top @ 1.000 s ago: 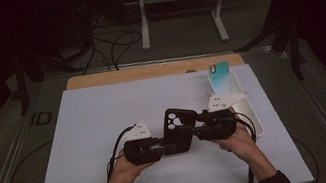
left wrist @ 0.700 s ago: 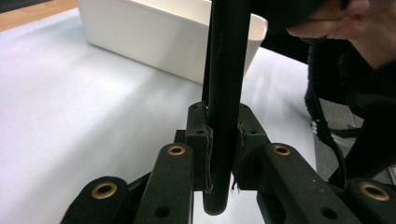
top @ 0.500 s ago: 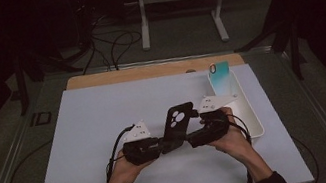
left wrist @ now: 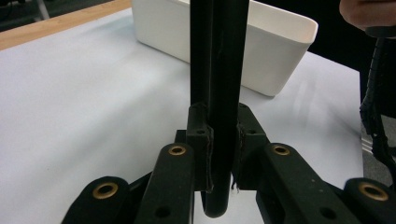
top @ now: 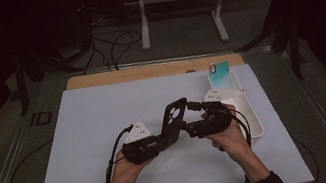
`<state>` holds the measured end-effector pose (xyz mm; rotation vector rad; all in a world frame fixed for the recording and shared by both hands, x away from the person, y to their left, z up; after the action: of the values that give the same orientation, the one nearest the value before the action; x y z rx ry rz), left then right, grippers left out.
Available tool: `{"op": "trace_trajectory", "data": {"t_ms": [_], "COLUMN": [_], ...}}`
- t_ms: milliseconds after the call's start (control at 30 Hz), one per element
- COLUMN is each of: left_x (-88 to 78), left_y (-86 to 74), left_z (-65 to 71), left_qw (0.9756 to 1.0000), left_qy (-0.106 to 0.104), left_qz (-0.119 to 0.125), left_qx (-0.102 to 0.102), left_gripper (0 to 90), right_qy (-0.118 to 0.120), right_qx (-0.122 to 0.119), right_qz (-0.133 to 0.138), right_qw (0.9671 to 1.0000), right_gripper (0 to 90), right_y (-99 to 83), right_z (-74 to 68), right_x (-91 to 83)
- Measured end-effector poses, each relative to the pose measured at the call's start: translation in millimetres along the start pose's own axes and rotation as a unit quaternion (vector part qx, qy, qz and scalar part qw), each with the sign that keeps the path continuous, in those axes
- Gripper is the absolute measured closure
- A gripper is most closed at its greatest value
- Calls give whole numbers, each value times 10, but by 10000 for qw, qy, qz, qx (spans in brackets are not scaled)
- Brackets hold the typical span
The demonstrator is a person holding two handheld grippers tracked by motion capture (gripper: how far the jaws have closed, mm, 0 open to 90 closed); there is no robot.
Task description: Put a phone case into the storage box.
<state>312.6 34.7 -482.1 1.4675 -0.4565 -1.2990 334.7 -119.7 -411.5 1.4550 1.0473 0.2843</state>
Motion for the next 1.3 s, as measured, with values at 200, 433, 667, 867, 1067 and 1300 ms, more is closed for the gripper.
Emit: {"op": "trace_trajectory", "data": {"t_ms": [200, 433, 667, 867, 1067, 1300], "left_x": [30, 60, 101, 149, 123, 127], "left_y": [-9, -8, -6, 13, 23, 7], "left_z": [34, 51, 94, 155, 136, 129], "left_qw": [10000, 10000, 10000, 10000, 9999, 9996], "left_qy": [11, 71, 32, -57, -57, -138], "left_qz": [-35, -10, 7, 39, 127, 173], "left_qx": [51, 8, -47, -34, -98, -188], "left_gripper": [802, 802, 803, 805, 806, 808], "right_qy": [-93, -130, -202, -341, -344, -281], "right_qx": [221, 357, 381, 412, 468, 654], "right_qz": [49, 143, 198, 193, 232, 240], "right_qw": [9997, 9992, 9989, 9984, 9980, 9972], "right_gripper": [151, 124, 110, 114, 114, 111], "right_y": [20, 56, 70, 43, 25, -40], "right_z": [4, -24, -47, -38, -14, 35], "right_x": [73, 131, 173, 214, 186, 209]}}
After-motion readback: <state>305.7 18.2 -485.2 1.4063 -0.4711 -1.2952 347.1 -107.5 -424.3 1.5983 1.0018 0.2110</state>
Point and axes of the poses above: each handheld gripper's, and its own axes: x roughly forward along the jaws, y roughly out of its top, z roughly to its right, the point moved 6 cm from there along x, roughly forward along the jaws, and after that the axes turned 3 degrees about -y, right-handed, at the moved point
